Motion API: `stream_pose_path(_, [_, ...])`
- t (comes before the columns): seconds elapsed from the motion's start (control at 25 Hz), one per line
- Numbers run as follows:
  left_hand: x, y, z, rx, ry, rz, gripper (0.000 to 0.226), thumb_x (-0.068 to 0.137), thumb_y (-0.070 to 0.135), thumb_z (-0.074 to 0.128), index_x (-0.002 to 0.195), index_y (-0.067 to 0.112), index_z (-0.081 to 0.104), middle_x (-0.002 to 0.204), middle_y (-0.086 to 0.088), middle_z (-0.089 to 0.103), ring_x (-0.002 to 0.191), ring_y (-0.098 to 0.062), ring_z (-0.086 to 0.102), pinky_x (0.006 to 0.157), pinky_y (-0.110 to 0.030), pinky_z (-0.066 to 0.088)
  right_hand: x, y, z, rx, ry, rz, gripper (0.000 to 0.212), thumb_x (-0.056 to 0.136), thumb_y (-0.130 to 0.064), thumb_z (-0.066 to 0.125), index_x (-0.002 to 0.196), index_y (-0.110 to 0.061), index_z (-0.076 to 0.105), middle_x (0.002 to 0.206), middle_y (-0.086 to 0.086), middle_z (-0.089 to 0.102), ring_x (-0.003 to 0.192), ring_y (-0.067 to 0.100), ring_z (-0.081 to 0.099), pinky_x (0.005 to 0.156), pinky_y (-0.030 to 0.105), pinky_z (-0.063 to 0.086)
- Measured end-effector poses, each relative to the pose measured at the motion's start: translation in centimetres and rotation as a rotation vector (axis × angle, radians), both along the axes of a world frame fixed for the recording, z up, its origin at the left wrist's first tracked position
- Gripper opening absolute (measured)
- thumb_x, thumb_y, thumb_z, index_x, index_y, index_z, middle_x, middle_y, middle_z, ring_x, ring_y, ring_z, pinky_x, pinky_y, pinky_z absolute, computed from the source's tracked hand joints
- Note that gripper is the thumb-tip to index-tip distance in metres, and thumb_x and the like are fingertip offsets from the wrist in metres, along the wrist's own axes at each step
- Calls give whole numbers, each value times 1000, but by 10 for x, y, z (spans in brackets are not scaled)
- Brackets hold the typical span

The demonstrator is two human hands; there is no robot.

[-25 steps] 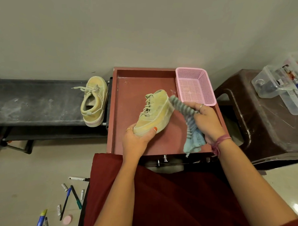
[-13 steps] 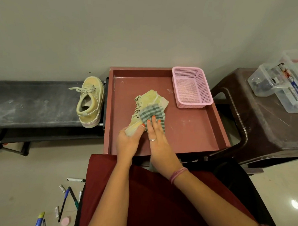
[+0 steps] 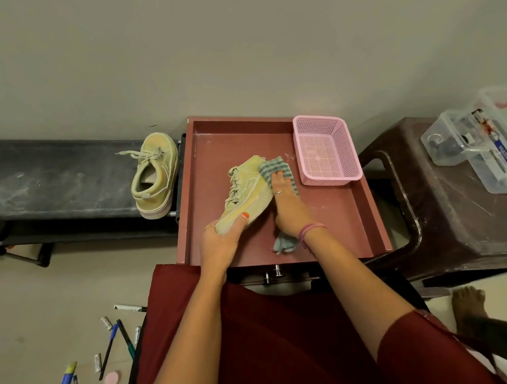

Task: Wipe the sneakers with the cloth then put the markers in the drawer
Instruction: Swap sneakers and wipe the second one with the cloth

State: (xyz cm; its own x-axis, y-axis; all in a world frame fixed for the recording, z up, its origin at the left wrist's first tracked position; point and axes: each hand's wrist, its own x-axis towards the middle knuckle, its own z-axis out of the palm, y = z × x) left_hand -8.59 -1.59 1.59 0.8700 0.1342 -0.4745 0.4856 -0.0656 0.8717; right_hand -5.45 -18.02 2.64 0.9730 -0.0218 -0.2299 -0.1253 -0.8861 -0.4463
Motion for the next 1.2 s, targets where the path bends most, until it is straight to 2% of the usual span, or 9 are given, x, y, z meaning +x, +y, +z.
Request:
stream_pose_path(0.16, [-2,0,3,-62,34,-41,26,70,47,80,82,28,68,86,7,74,81,-10,67,74,-31,53,-48,32,12,154,-71,46,86,82,18,35,151,-19,-1,159,-4,-7,146,11,-7,118,26,5])
stream_pose_path(0.28, [-4,1,5,-76,24,-74,25,70,44,81,86,27,72,82,10,74,78,-6,66,68,-26,50,-78,43,17,125,-152,124,84,83,18,35,151,-17,1,159,-4,-7,146,10,-9,119,25,4])
stream_pose_path(0.4, [-4,0,1,-74,-7,-80,35,68,46,82,95,24,73,85,7,75,79,-9,67,66,-24,48,-64,34,25,-33,-190,172,78,85,15,31,152,-14,3,160,0,-4,147,13,-4,116,24,8])
stream_pose_path(0.48, [-5,-1,0,-48,-17,-94,53,61,48,84,103,20,68,93,5,73,83,-9,68,65,-21,48,-44,22,27,-73,-132,150,76,86,14,29,152,-14,2,160,1,-5,147,14,-3,116,26,7])
stream_pose_path(0.6, [-5,0,4,25,-57,-130,59,57,40,89,105,21,60,96,11,69,85,-4,66,65,-17,47,-9,-3,21,-40,6,92,83,82,18,32,151,-11,-3,159,5,-9,147,17,-3,115,24,3])
stream_pose_path(0.72, [-3,1,7,49,-82,-151,71,48,44,87,108,26,54,100,14,65,89,-3,63,70,-18,47,14,-18,17,79,127,-17,78,85,14,34,151,-8,-3,159,10,-8,147,20,-1,116,25,3])
stream_pose_path(0.84, [-3,2,9,69,-104,-181,70,51,38,89,108,28,49,99,17,60,88,3,59,69,-16,45,11,-7,13,106,99,-60,75,87,12,33,151,-9,-1,159,9,-6,147,22,0,119,30,5])
stream_pose_path(1.0, [-3,3,10,81,-131,-190,60,63,25,89,106,26,49,91,21,58,81,10,55,60,-7,44,-12,10,15,5,-21,119,80,86,15,32,152,-17,0,159,-2,-8,147,15,-6,116,29,5])
stream_pose_path(1.2, [-4,1,12,105,-147,-201,65,62,26,90,111,25,48,94,22,55,82,10,54,59,-5,43,16,-15,20,-111,-5,167,71,90,9,31,151,-10,1,160,7,-1,147,19,3,116,26,3])
